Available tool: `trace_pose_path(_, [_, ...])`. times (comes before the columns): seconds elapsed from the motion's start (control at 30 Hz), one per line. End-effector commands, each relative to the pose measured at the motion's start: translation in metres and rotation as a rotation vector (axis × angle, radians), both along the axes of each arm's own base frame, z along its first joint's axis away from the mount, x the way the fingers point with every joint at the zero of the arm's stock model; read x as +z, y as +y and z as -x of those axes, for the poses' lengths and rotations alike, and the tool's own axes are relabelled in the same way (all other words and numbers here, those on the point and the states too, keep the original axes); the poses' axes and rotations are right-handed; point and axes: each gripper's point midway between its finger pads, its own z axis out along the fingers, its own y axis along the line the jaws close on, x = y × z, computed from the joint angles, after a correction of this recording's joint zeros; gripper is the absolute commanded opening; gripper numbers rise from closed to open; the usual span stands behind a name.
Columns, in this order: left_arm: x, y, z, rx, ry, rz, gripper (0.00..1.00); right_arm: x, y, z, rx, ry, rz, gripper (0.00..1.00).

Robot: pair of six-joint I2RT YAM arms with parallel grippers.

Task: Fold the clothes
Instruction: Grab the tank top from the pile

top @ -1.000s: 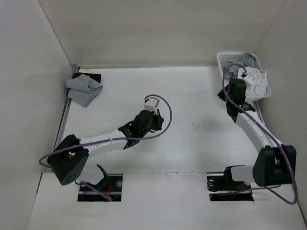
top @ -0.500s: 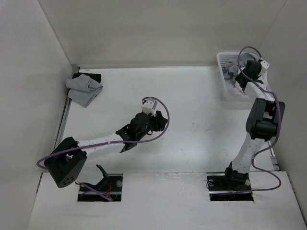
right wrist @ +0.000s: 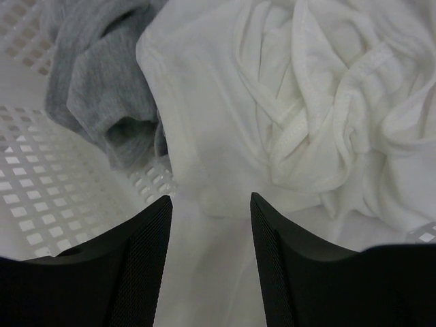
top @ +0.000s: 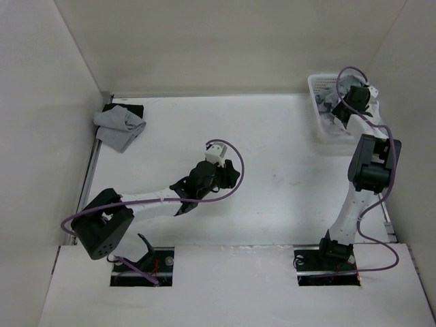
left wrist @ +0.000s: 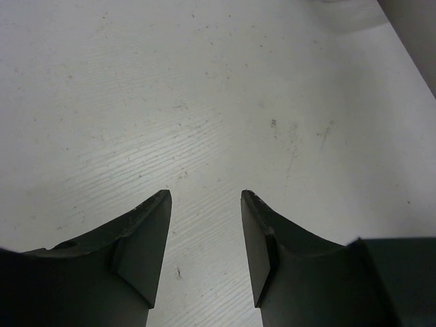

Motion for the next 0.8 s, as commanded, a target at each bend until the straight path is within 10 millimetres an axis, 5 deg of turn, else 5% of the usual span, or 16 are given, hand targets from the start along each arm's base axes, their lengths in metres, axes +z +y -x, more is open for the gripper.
trace_pose_path(0.0, [0.024,-0.012,-0.008,-0.013,-0.046,0.075,0.44,0.030,-0.020,-0.018,-0.024,-0.106,0.025,0.55])
trace_pose_path(0.13, [0.020,-0.013,-0.009,-0.012,-0.036,0.070,0.44,0.023,-0.027,-0.022,-0.034,-0.097,0.019,0.54])
trace_pose_path(0.33, [0.017,-0.015,-0.011,-0.015,-0.028,0.072,0.44,0.017,-0.030,-0.029,-0.034,-0.099,0.015,0.36])
trace_pose_path(0.5, [0.013,-0.018,-0.011,-0.026,-0.020,0.072,0.44,0.020,-0.030,-0.037,-0.027,-0.144,-0.013,0.43])
trace_pose_path(0.63, [0.013,-0.019,-0.011,-0.026,-0.018,0.071,0.44,0.027,-0.032,-0.037,-0.042,-0.179,-0.019,0.17])
trace_pose_path(0.77, [0.013,-0.020,-0.012,-0.027,-0.018,0.071,0.44,0.053,-0.030,-0.028,-0.056,-0.259,0.004,0.10])
